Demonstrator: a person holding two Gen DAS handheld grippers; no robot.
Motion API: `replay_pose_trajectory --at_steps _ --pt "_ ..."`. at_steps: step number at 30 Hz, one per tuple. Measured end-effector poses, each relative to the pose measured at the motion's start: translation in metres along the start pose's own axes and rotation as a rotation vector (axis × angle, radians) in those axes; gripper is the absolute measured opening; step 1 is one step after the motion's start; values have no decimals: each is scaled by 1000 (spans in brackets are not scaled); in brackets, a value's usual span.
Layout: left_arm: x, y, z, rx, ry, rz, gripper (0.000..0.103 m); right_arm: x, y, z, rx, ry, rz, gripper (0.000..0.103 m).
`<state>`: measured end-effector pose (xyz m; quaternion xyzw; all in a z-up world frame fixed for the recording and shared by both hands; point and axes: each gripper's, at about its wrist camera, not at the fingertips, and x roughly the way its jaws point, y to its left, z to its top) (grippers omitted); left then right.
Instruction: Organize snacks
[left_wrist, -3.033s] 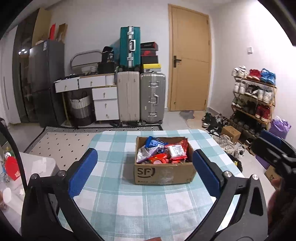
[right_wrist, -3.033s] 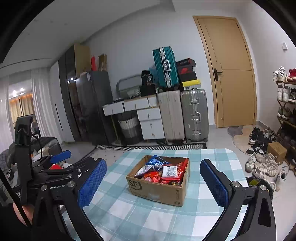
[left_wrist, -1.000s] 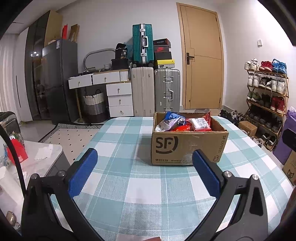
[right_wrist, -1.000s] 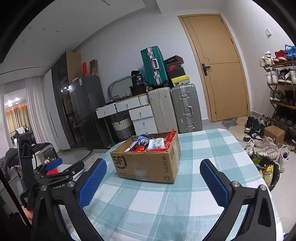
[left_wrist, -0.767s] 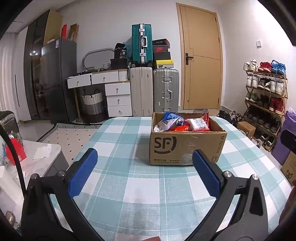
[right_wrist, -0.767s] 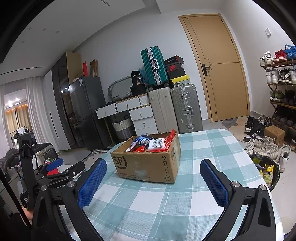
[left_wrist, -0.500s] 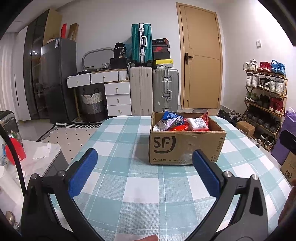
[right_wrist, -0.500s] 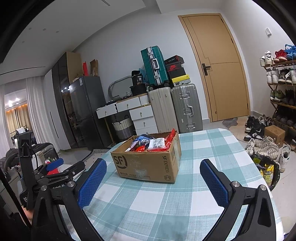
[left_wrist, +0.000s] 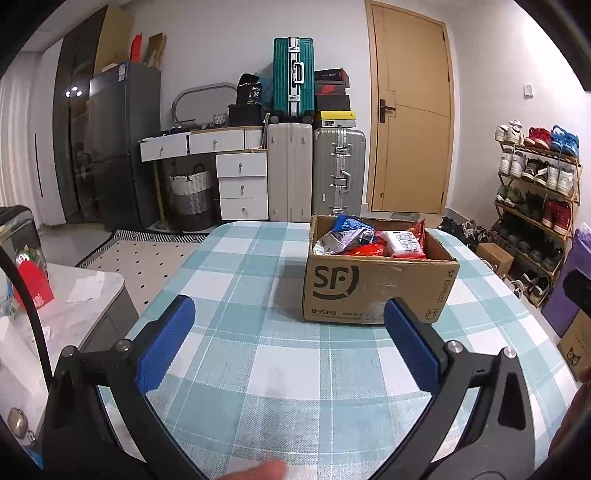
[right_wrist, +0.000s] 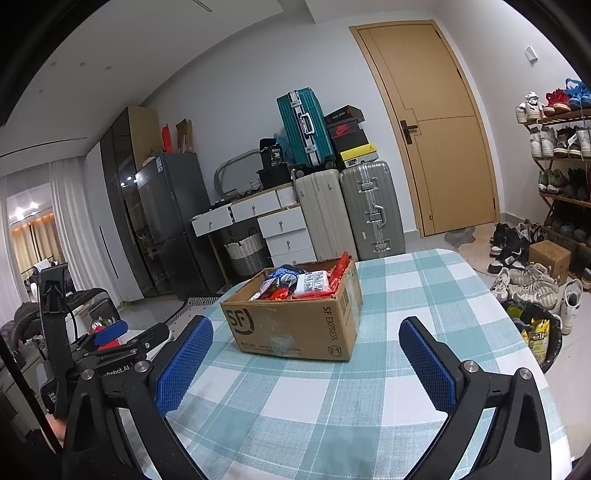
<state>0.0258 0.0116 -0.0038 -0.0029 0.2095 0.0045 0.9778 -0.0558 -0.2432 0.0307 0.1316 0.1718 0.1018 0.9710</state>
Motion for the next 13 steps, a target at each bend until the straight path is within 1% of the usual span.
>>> replay_pose_trajectory --at_steps 5,13 --pt "2 3 0 -14 8 15 102 1 0 -1 4 3 0 103" --pt "10 1 -2 8 41 -3 102 0 -1 0 4 3 1 103"
